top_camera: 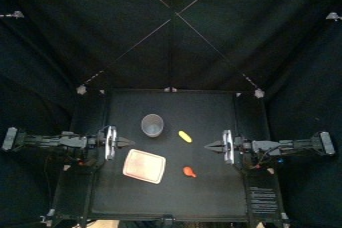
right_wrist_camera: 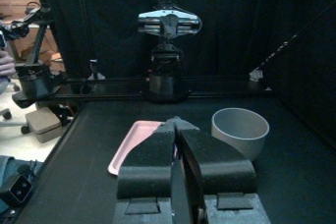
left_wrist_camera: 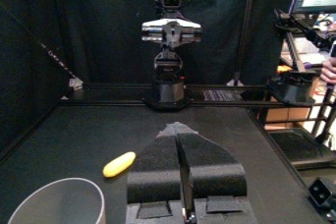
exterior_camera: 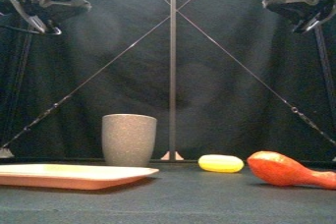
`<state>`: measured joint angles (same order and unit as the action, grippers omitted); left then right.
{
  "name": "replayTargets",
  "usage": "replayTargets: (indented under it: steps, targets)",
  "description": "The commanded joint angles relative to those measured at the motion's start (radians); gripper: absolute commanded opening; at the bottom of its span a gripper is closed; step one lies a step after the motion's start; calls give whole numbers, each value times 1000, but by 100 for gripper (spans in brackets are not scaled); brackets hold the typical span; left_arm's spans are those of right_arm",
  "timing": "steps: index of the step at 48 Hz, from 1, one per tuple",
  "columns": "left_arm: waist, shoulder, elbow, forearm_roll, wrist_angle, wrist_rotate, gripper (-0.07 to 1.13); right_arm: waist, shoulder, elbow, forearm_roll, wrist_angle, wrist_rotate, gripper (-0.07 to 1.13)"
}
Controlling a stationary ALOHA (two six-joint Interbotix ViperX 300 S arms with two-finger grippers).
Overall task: Pick the corn then place it on the pink plate
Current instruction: Pick the corn
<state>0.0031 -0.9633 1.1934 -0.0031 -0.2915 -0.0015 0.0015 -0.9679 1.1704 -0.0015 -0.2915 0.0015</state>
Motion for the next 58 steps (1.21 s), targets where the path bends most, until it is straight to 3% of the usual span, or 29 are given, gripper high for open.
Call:
replayTargets:
  steps: [1, 18, 25, 42, 49, 58]
  targets:
    - [23, -6, -8, 5, 14, 5, -4, -23, 49, 5, 11, 0, 9, 3]
    - [34, -14, -12, 2, 34, 5, -3, -190, 310, -78, 149, 130, 95, 7]
    - [34, -15, -12, 3, 34, 5, -3, -199, 426, -124, 149, 206, 100, 22]
    - [35, -29, -12, 5, 34, 5, -3, -213, 699, -241, 150, 210, 100, 84]
    - [35, -31, -12, 5, 34, 5, -3, -235, 813, -298, 138, 210, 98, 96]
    - [31, -32, -12, 5, 34, 5, -3, -285, 917, -344, 127, 216, 98, 97]
